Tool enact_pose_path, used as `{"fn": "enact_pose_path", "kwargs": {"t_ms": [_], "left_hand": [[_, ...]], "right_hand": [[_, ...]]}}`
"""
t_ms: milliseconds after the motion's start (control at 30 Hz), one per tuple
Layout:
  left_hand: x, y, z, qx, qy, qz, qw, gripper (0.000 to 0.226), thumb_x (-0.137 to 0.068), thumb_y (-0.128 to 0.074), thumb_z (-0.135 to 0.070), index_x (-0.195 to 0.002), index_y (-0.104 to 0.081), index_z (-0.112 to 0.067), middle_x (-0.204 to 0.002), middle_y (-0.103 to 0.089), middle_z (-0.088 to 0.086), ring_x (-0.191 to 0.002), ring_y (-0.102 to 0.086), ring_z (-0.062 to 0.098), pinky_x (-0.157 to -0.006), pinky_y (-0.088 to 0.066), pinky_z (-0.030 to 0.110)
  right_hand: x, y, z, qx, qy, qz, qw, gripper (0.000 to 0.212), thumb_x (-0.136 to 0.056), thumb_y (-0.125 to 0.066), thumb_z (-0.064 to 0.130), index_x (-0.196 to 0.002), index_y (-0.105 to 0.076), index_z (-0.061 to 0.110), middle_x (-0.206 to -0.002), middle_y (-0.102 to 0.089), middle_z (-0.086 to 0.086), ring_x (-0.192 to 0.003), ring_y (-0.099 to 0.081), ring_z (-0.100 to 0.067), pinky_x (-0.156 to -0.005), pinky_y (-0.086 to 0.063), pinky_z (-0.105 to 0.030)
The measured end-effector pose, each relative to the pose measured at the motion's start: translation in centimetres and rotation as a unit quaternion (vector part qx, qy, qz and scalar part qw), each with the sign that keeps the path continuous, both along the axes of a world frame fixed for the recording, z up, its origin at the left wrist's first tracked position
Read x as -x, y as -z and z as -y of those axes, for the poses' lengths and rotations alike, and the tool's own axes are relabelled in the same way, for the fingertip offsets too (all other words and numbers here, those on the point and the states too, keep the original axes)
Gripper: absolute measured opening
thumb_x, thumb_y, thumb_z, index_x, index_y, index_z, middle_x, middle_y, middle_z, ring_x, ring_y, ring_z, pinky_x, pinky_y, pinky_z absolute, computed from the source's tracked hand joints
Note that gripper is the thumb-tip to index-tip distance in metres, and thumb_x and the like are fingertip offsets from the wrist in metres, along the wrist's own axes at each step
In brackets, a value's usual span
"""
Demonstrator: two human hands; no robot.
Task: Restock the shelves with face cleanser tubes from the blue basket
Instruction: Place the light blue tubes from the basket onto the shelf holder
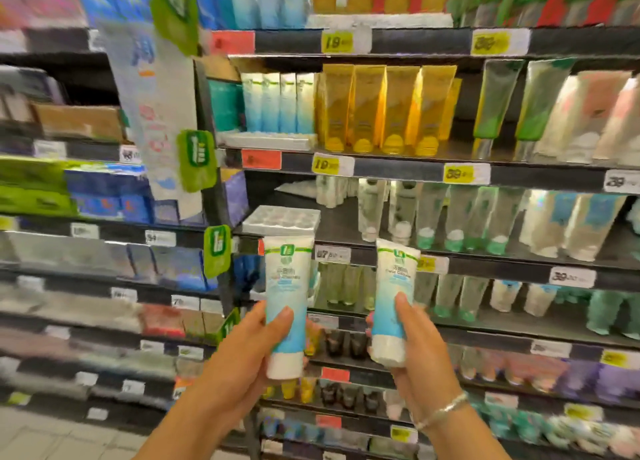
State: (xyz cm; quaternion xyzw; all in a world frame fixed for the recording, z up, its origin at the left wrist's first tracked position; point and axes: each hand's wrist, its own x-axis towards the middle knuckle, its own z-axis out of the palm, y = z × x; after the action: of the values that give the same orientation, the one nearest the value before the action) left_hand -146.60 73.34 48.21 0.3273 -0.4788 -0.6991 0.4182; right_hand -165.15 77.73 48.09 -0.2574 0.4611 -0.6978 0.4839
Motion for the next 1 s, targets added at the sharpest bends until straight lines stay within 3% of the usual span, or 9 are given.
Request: {"fn": "enact_pose_path", "kwargs": {"t_ms": [100, 233, 367, 533, 633, 733, 800, 900, 1000], "left_hand": [[-3.6, -0.7, 2.3, 0.013, -0.005, -0.021, 1.0, 0.047, -0.068, -0.065, -0.031, -0.112, -0.062, -0.015, -0.089, -0.07, 0.012, -0.064, -0.065, 0.014, -0.051, -0.052, 0.027], [-6.8, -1.8, 5.8, 0.025, -0.009, -0.027, 0.999, 0.048, -0.064, -0.067, -0.032, -0.109, -0.062, -0.016, -0.087, -0.073, 0.009, -0.068, -0.068, 0.015, -0.053, -0.054, 0.027], [-7.8, -3.0, 9.3, 0.033, -0.017, -0.044, 0.998, 0.045, -0.065, -0.065, -0.028, -0.108, -0.062, -0.014, -0.082, -0.072, 0.008, -0.066, -0.068, 0.016, -0.05, -0.053, 0.028], [-7.4, -5.0, 14.0, 0.057, -0.046, -0.067, 0.995, 0.035, -0.066, -0.064, -0.024, -0.1, -0.069, -0.017, -0.084, -0.071, 0.01, -0.067, -0.066, 0.015, -0.057, -0.056, 0.026], [-7.6, -6.6, 17.2, 0.082, -0.069, -0.064, 0.992, 0.037, -0.064, -0.066, -0.028, -0.1, -0.07, -0.022, -0.089, -0.072, 0.008, -0.069, -0.066, 0.012, -0.061, -0.055, 0.025], [-6.9, -7.7, 20.2, 0.091, -0.098, -0.077, 0.988, 0.043, -0.06, -0.069, -0.033, -0.102, -0.07, -0.025, -0.089, -0.071, 0.006, -0.071, -0.066, 0.013, -0.061, -0.055, 0.026], [-6.3, -8.1, 21.8, 0.099, -0.115, -0.082, 0.985, 0.045, -0.06, -0.071, -0.034, -0.104, -0.068, -0.025, -0.09, -0.072, 0.006, -0.072, -0.066, 0.014, -0.06, -0.054, 0.027], [-5.8, -8.8, 23.6, 0.111, -0.116, -0.085, 0.983, 0.044, -0.061, -0.079, -0.032, -0.103, -0.068, -0.027, -0.094, -0.072, 0.006, -0.075, -0.067, 0.013, -0.06, -0.053, 0.025], [-5.5, -8.9, 24.8, 0.114, -0.113, -0.092, 0.983, 0.048, -0.061, -0.072, -0.034, -0.108, -0.065, -0.026, -0.092, -0.073, 0.006, -0.075, -0.067, 0.014, -0.062, -0.053, 0.024]], "right_hand": [[-3.7, -0.9, 2.5, 0.017, -0.046, 0.015, 0.999, 0.02, -0.087, -0.05, 0.029, -0.099, -0.059, 0.015, -0.066, -0.065, -0.004, -0.05, -0.06, -0.008, -0.042, -0.047, -0.019], [-6.7, -2.7, 6.0, 0.038, -0.085, 0.012, 0.996, 0.03, -0.073, -0.055, 0.033, -0.096, -0.06, 0.015, -0.065, -0.069, -0.002, -0.054, -0.063, -0.009, -0.045, -0.051, -0.02], [-7.0, -5.9, 11.0, 0.06, -0.106, -0.007, 0.993, 0.024, -0.082, -0.054, 0.028, -0.099, -0.06, 0.013, -0.067, -0.07, -0.004, -0.055, -0.065, -0.008, -0.043, -0.049, -0.019], [-6.5, -10.8, 18.9, 0.115, -0.147, -0.045, 0.981, 0.015, -0.091, -0.049, 0.023, -0.1, -0.058, 0.015, -0.073, -0.071, -0.003, -0.063, -0.067, -0.007, -0.052, -0.054, -0.022], [-7.0, -13.9, 24.0, 0.124, -0.175, -0.053, 0.975, 0.011, -0.092, -0.049, 0.021, -0.098, -0.056, 0.016, -0.089, -0.066, -0.01, -0.069, -0.066, -0.011, -0.048, -0.052, -0.02], [-7.6, -16.6, 28.8, 0.111, -0.211, -0.062, 0.969, 0.005, -0.093, -0.049, 0.02, -0.096, -0.052, 0.016, -0.105, -0.064, -0.014, -0.094, -0.065, -0.023, -0.065, -0.058, -0.033], [-7.8, -18.2, 31.6, 0.11, -0.224, -0.068, 0.966, 0.004, -0.094, -0.049, 0.017, -0.092, -0.05, 0.013, -0.103, -0.063, -0.014, -0.093, -0.064, -0.023, -0.078, -0.055, -0.038], [-8.5, -19.9, 34.9, 0.106, -0.239, -0.067, 0.963, 0.012, -0.094, -0.049, 0.015, -0.103, -0.05, 0.006, -0.106, -0.061, -0.014, -0.09, -0.063, -0.022, -0.075, -0.056, -0.035], [-9.2, -20.7, 37.5, 0.13, -0.226, -0.04, 0.965, 0.027, -0.092, -0.052, 0.01, -0.117, -0.045, 0.001, -0.108, -0.059, -0.014, -0.096, -0.062, -0.026, -0.078, -0.055, -0.041]]}}
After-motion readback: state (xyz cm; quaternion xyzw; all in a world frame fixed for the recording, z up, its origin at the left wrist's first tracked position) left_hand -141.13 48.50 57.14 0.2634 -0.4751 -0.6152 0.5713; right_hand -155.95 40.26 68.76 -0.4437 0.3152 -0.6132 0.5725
